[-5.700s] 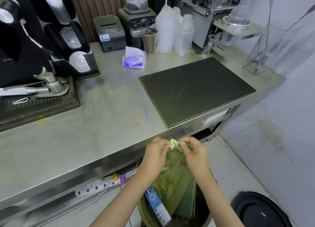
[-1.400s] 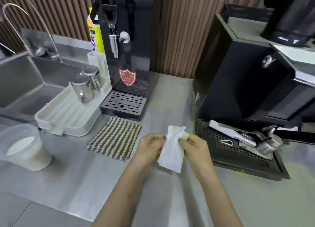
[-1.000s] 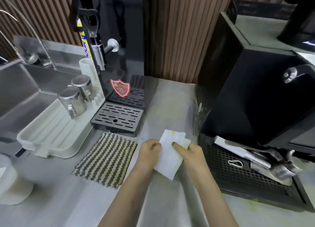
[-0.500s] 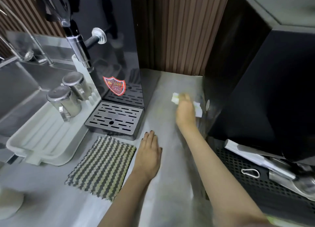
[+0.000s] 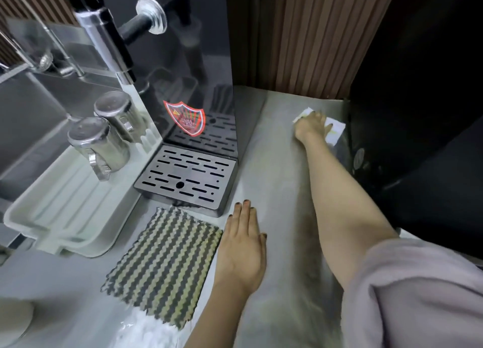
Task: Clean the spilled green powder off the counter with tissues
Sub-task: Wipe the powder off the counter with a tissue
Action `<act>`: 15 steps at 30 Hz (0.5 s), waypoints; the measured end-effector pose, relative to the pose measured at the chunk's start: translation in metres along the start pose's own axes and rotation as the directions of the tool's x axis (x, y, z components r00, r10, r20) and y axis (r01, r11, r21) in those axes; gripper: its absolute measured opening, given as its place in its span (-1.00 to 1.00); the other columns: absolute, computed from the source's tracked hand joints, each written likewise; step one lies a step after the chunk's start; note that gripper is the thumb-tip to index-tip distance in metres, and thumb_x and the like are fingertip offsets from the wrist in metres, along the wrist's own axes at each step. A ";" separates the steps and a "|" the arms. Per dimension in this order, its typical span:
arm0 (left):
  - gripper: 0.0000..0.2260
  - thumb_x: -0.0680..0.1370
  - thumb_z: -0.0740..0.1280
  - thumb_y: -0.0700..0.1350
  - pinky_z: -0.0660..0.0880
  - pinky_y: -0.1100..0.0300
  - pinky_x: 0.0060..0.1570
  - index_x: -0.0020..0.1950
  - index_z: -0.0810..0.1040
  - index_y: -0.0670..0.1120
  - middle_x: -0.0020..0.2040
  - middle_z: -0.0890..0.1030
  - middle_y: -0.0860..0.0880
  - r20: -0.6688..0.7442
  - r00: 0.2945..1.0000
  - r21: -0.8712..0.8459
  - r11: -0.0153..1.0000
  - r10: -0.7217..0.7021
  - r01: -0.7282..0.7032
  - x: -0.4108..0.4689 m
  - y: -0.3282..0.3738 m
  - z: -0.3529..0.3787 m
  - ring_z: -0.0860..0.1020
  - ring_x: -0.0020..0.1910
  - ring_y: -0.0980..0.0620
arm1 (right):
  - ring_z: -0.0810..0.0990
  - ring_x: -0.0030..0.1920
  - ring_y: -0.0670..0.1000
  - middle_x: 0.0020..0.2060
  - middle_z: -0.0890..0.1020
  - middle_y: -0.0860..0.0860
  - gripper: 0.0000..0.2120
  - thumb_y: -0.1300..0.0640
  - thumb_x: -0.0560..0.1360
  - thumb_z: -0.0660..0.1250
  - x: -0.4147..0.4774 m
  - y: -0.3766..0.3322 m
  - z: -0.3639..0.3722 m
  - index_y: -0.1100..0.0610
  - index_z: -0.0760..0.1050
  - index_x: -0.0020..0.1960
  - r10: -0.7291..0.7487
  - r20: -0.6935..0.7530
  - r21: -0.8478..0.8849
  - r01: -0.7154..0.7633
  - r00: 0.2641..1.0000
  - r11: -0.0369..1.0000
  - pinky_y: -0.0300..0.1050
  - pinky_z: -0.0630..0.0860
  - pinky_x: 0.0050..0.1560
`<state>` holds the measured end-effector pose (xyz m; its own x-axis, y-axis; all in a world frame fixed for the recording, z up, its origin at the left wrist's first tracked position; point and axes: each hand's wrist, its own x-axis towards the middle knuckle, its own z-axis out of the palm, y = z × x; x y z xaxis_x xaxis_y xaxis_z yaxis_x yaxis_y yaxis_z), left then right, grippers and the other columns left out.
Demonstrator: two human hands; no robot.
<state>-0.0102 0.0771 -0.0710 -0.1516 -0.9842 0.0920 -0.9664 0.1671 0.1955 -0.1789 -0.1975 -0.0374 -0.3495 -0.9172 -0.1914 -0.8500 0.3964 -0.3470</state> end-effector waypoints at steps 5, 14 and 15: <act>-0.54 0.54 0.05 -0.04 0.10 0.06 0.32 0.38 0.32 -0.24 0.40 0.35 -0.14 -0.024 0.999 0.017 1.000 -0.021 0.021 0.003 0.000 0.001 0.29 0.40 -0.09 | 0.04 0.49 0.11 0.48 0.11 0.16 -0.53 0.29 0.55 0.01 0.001 -0.046 0.009 0.26 0.09 0.46 -0.329 0.098 0.004 0.331 0.939 0.944 0.15 -0.06 0.46; -0.55 0.54 0.04 -0.06 0.09 0.05 0.32 0.35 0.36 -0.25 0.38 0.38 -0.16 -0.031 0.998 0.044 0.998 -0.050 0.052 0.002 0.002 -0.001 0.34 0.38 -0.09 | 0.15 0.44 0.22 0.48 0.16 0.13 -0.44 0.47 0.49 -0.02 -0.128 -0.022 0.024 0.17 0.17 0.46 -0.590 0.239 0.077 0.591 0.771 0.803 -0.03 -0.05 0.42; -0.55 0.54 0.03 -0.06 0.09 0.05 0.32 0.35 0.36 -0.26 0.38 0.39 -0.16 -0.028 0.998 0.046 0.998 -0.052 0.054 0.003 0.002 -0.001 0.34 0.37 -0.09 | 0.08 0.47 0.16 0.50 0.10 0.10 -0.39 0.50 0.47 -0.01 -0.149 -0.012 0.020 0.16 0.13 0.47 -0.602 0.269 0.074 0.607 0.752 0.791 -0.04 -0.10 0.41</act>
<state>-0.0124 0.0751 -0.0690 -0.0949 -0.9895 0.1094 -0.9816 0.1113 0.1550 -0.1085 -0.0648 -0.0234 0.3552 -0.9169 -0.1823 -0.8556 -0.2402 -0.4586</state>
